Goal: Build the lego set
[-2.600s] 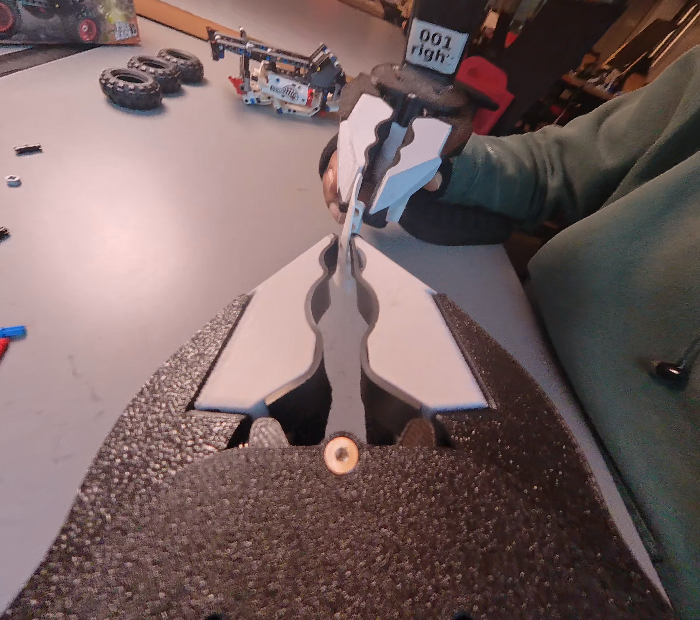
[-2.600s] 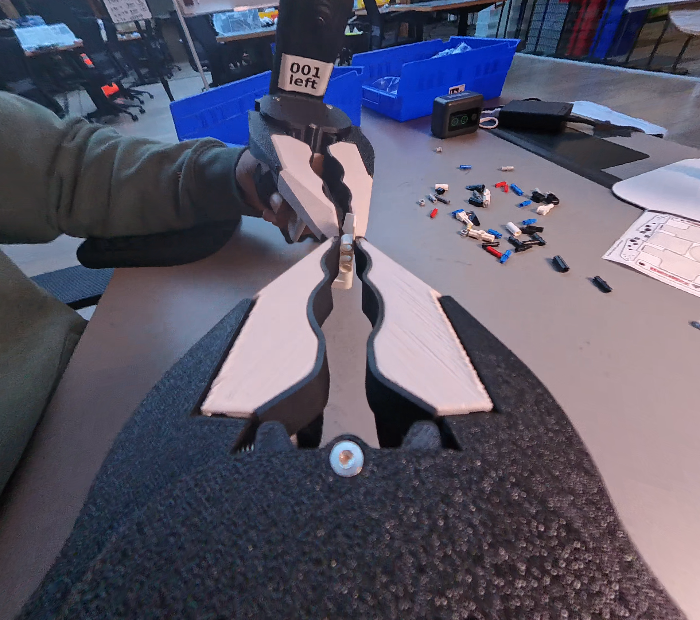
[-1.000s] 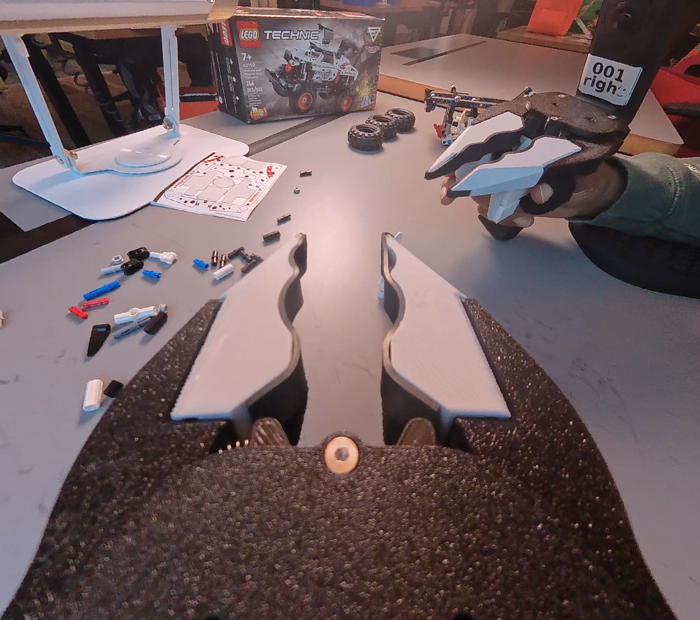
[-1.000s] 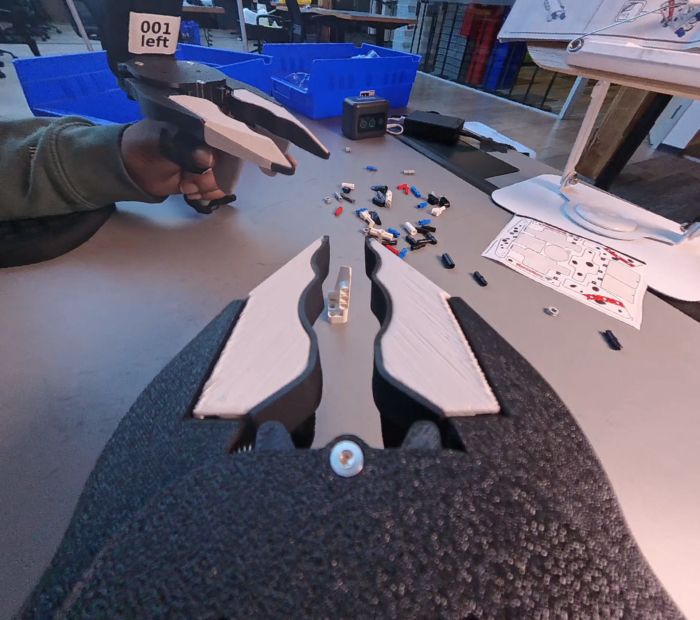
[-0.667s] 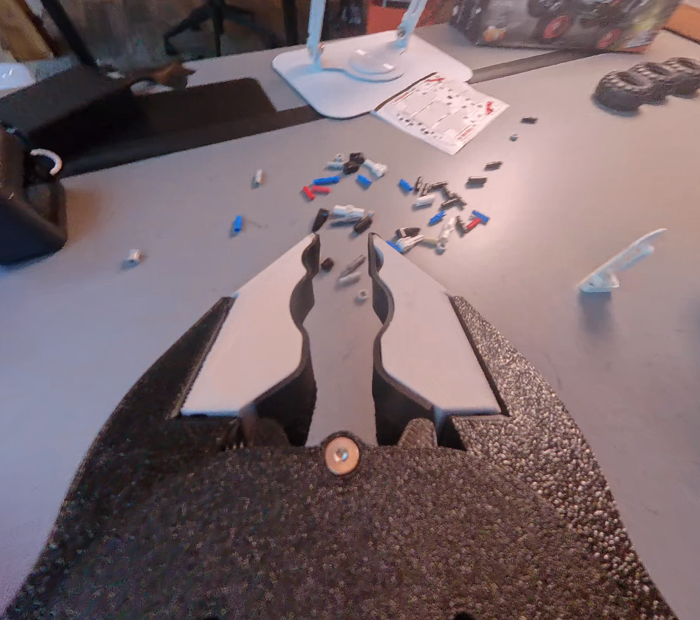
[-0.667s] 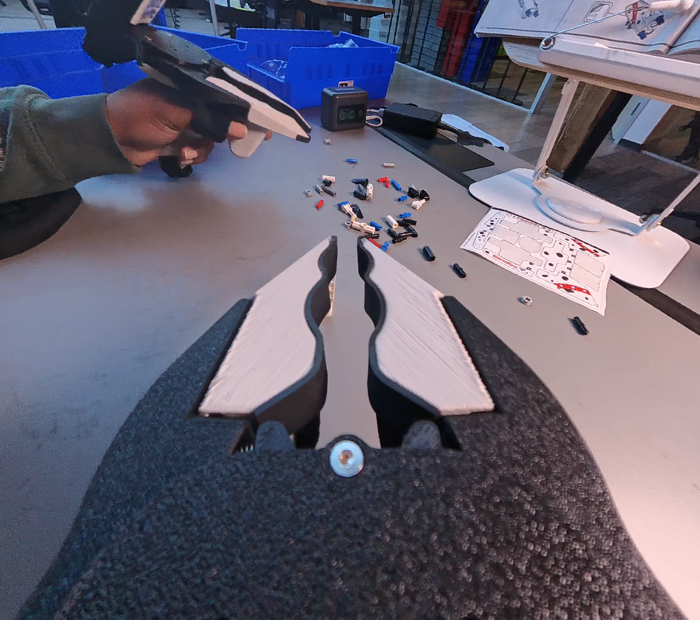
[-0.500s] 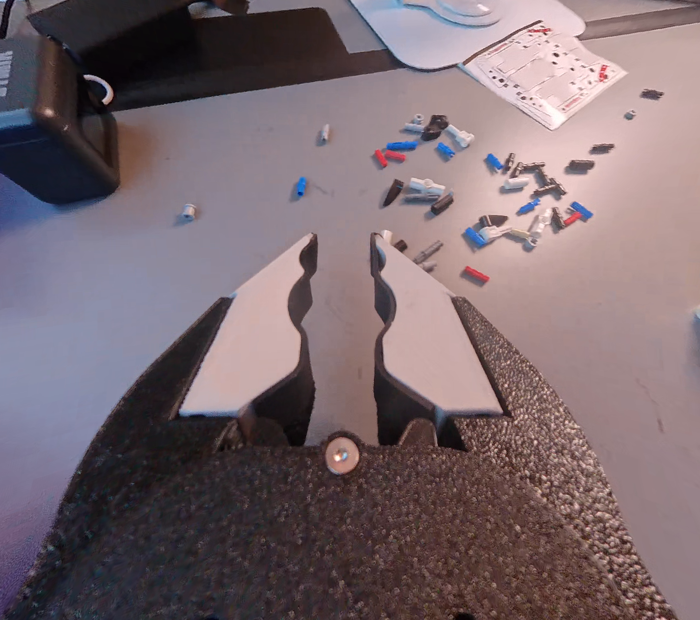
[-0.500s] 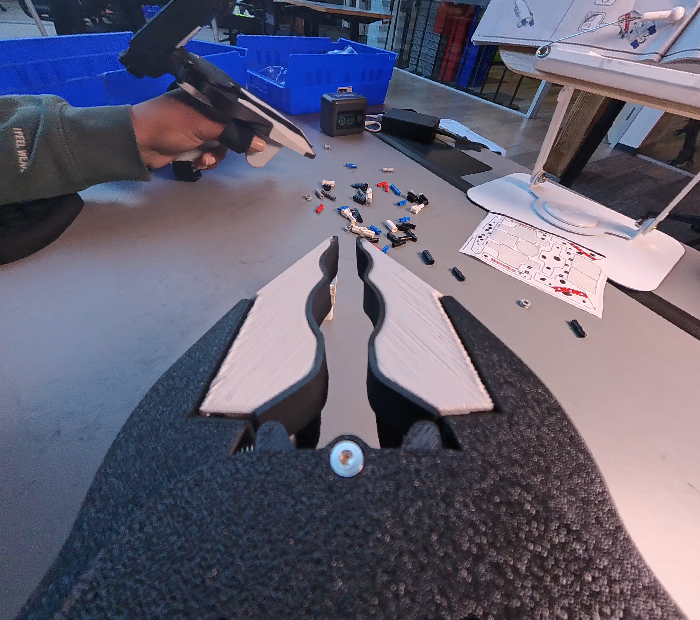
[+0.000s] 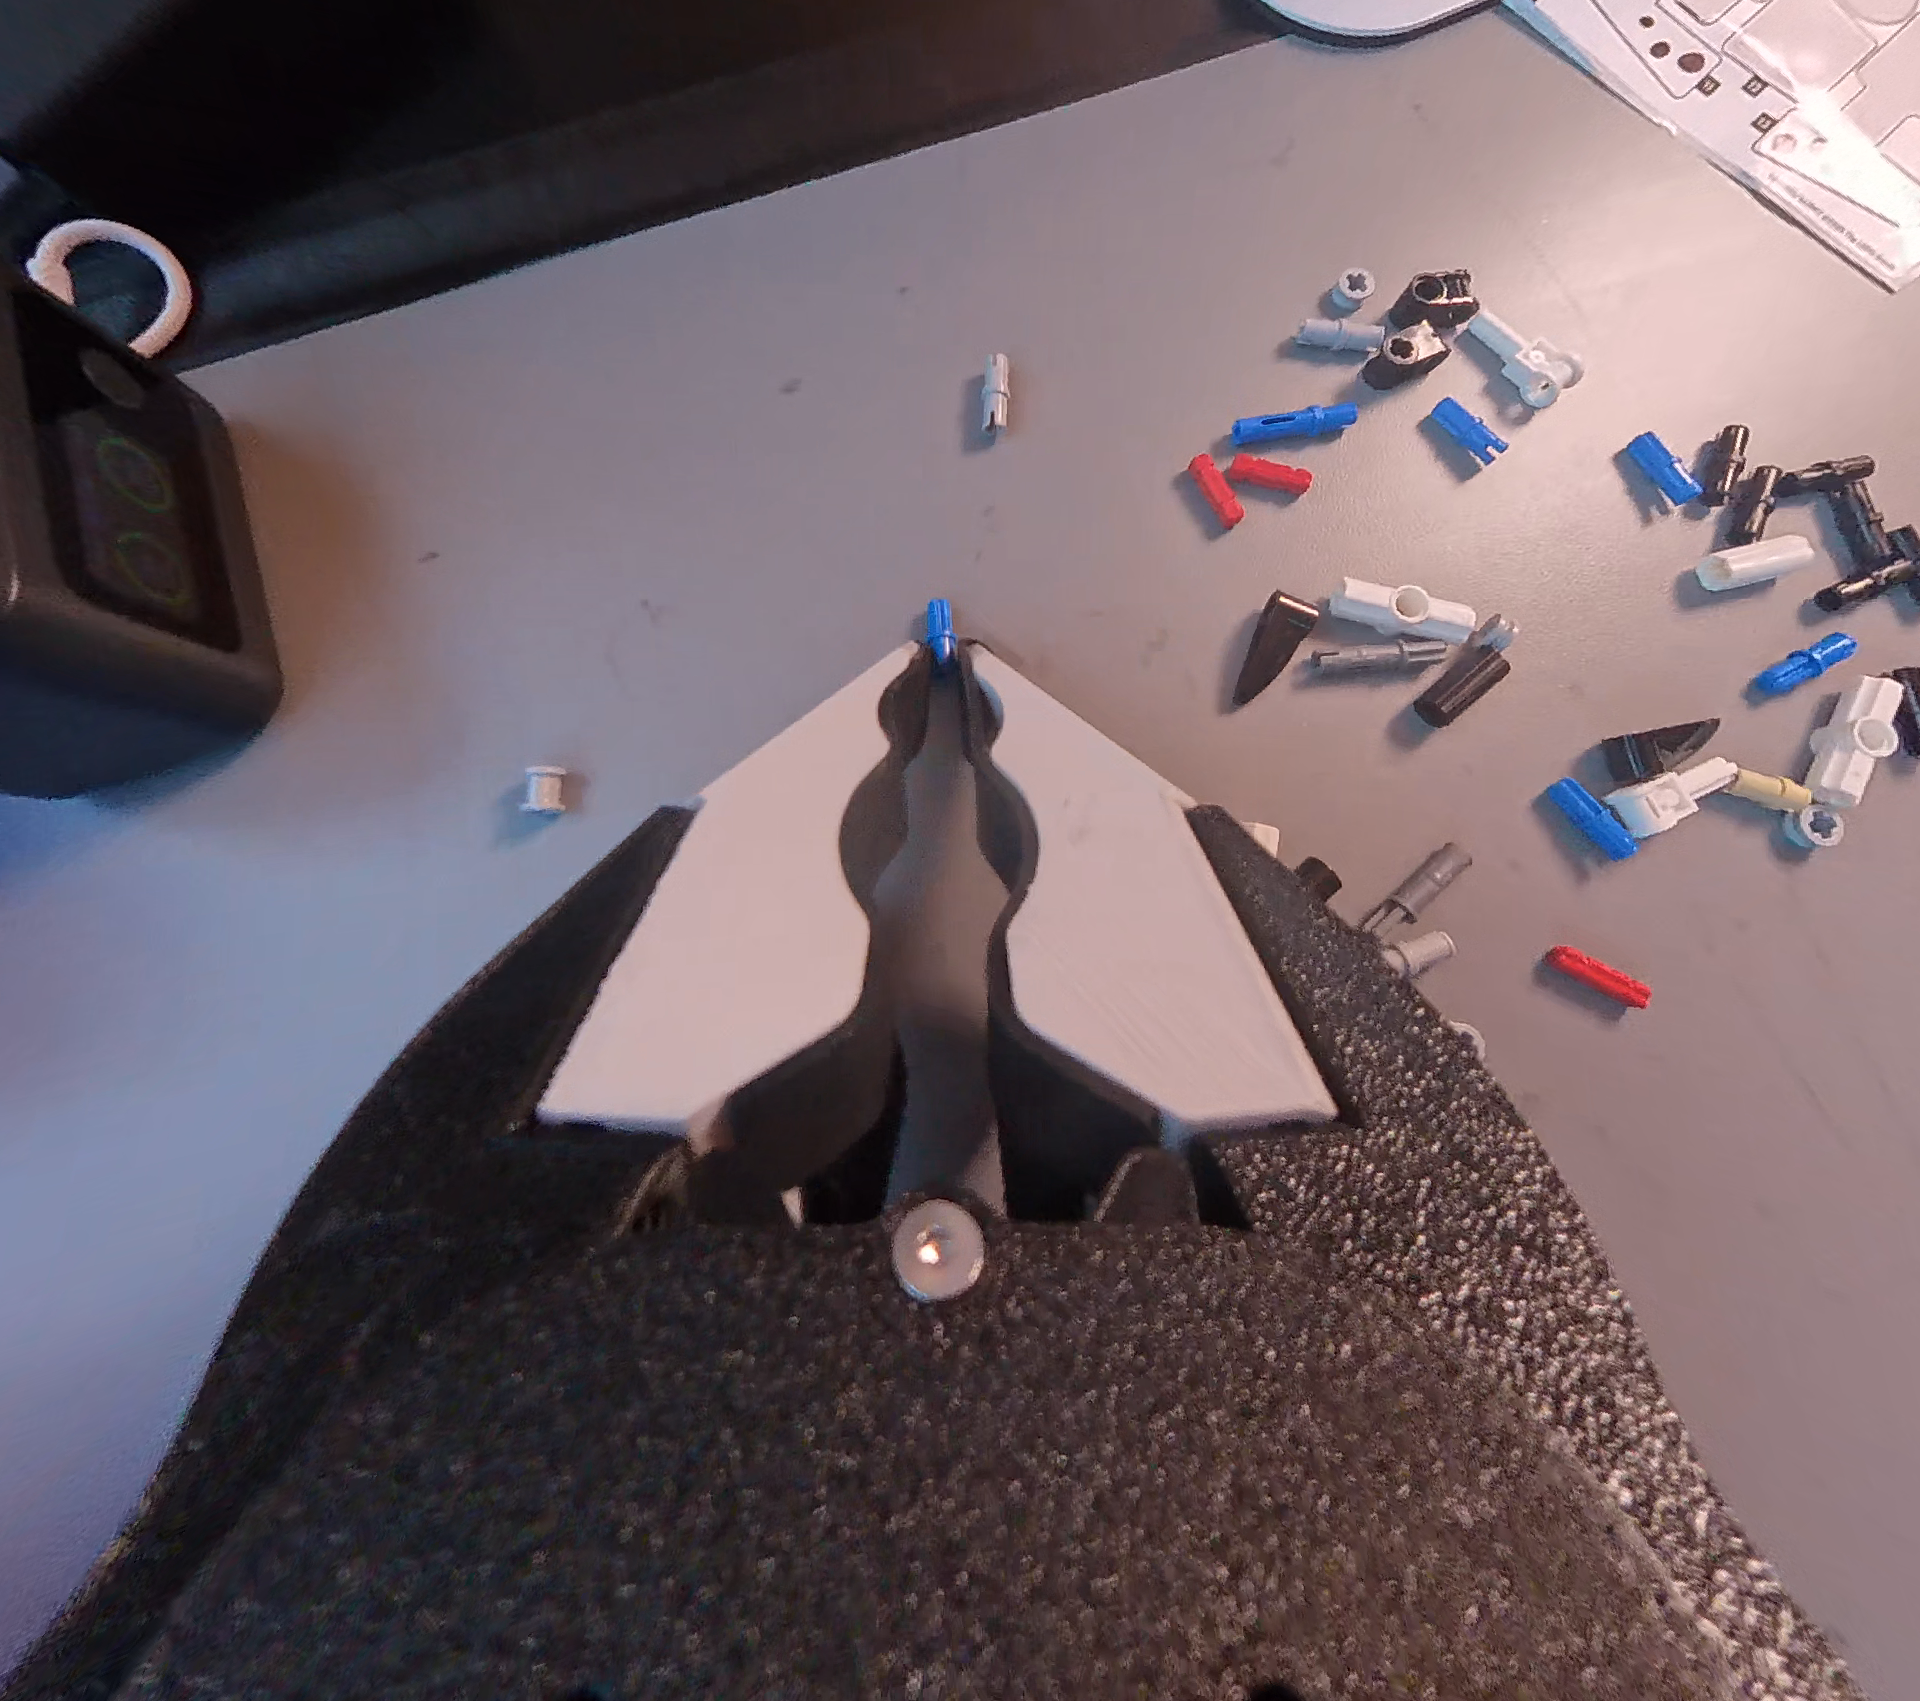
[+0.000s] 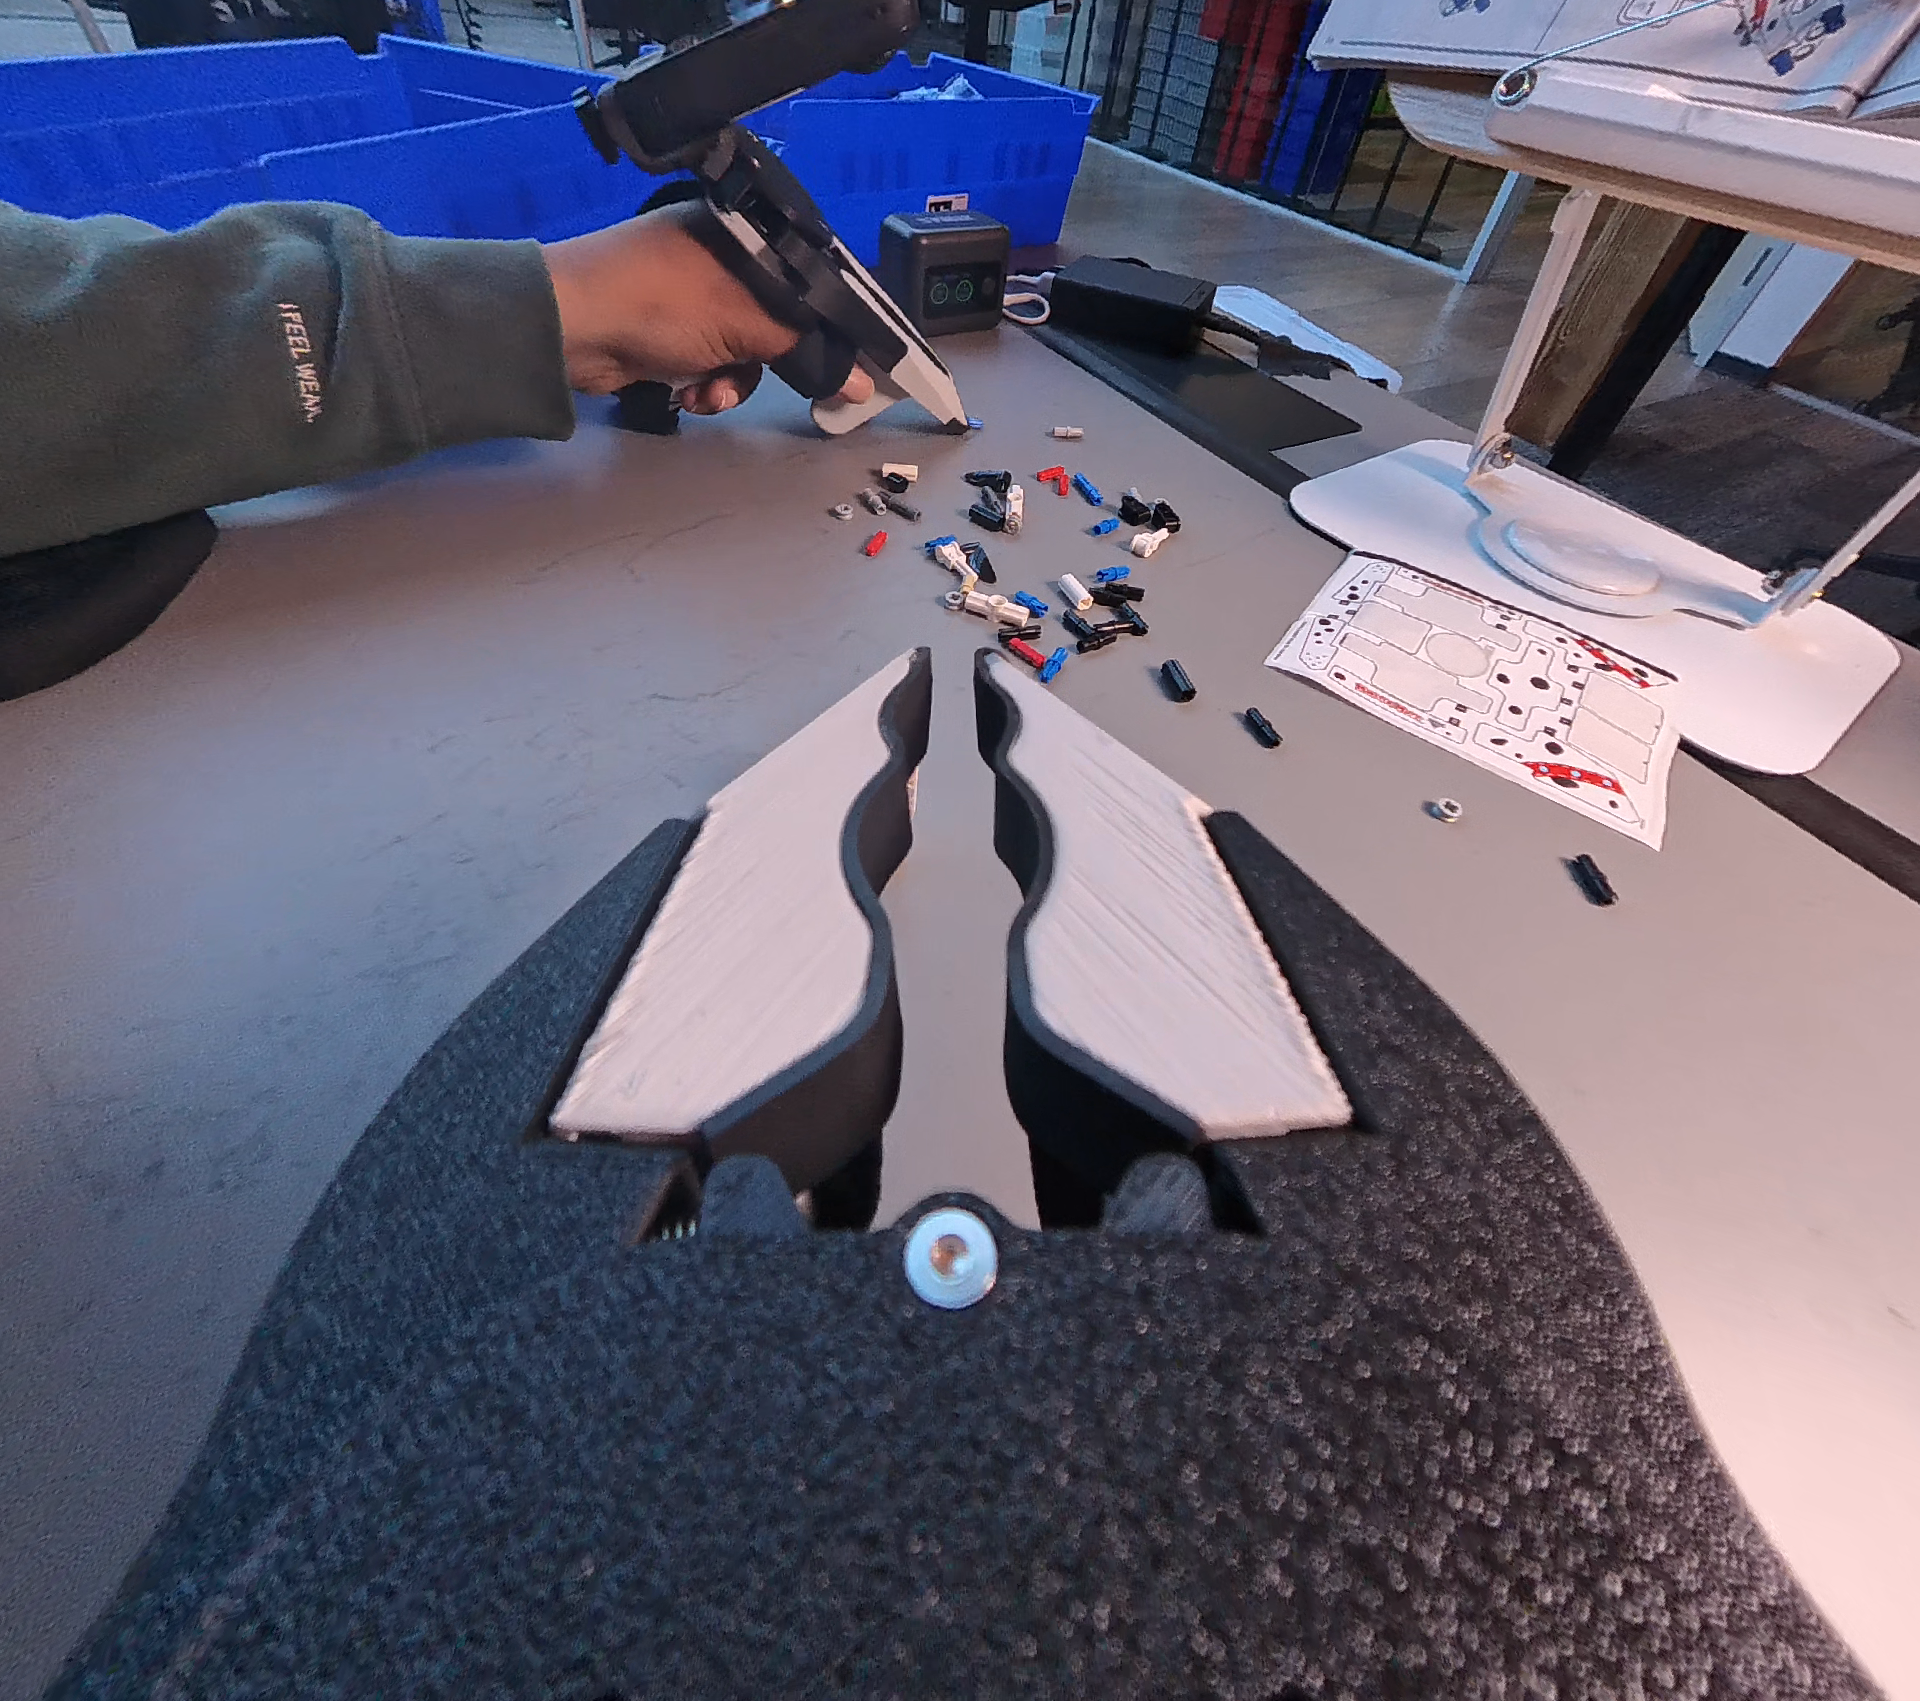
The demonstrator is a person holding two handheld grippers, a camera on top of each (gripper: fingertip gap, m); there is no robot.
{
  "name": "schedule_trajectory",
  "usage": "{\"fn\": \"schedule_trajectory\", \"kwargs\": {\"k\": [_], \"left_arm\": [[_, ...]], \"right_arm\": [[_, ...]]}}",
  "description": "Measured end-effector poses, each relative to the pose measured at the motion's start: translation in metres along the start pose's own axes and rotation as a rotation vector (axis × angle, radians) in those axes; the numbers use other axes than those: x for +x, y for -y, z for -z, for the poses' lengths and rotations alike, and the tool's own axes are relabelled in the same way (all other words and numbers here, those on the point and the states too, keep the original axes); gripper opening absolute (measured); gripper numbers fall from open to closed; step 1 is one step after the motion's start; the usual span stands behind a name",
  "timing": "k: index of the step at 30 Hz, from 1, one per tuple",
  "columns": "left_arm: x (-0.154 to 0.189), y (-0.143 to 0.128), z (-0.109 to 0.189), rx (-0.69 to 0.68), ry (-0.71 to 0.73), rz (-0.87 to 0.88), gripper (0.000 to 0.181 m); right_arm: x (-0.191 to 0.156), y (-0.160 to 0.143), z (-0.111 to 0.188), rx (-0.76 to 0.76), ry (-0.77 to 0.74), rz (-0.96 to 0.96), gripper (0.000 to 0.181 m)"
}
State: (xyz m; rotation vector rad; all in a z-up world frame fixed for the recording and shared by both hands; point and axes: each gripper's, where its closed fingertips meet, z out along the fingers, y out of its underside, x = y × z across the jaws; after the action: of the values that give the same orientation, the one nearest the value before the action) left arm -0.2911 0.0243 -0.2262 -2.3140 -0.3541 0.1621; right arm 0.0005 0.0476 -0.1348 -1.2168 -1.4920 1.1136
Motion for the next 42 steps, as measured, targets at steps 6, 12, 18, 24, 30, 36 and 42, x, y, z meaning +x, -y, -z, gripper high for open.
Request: {"fn": "schedule_trajectory", "kwargs": {"k": [6, 12, 18, 24, 30, 36, 42], "left_arm": [[0.054, 0.004, 0.042, 0.083, -0.209, -0.165, 0.004], [0.175, -0.057, 0.099, 0.031, -0.494, -0.413, 0.004], [0.190, -0.073, 0.092, -0.044, -0.549, -0.429, 0.013], [0.141, -0.013, 0.069, 0.075, -0.484, -0.150, 0.019], [0.114, -0.022, 0.030, -0.034, -0.332, -0.213, 0.018], [0.116, -0.023, 0.025, -0.035, -0.296, -0.287, 0.009], [0.114, -0.021, 0.025, -0.023, -0.286, -0.304, 0.007]], "right_arm": [[0.003, -0.002, 0.002, -0.015, -0.031, 0.045, 0.007], [0.003, -0.015, 0.006, -0.116, 0.007, 0.002, 0.026], [0.004, -0.022, 0.004, -0.158, -0.005, 0.008, 0.032], [0.009, -0.021, 0.005, -0.139, -0.008, -0.020, 0.031], [0.008, -0.022, 0.005, -0.145, -0.006, 0.007, 0.030], [0.007, -0.026, 0.003, -0.157, 0.004, 0.007, 0.029], [0.006, -0.027, 0.003, -0.162, 0.004, 0.017, 0.028]]}}
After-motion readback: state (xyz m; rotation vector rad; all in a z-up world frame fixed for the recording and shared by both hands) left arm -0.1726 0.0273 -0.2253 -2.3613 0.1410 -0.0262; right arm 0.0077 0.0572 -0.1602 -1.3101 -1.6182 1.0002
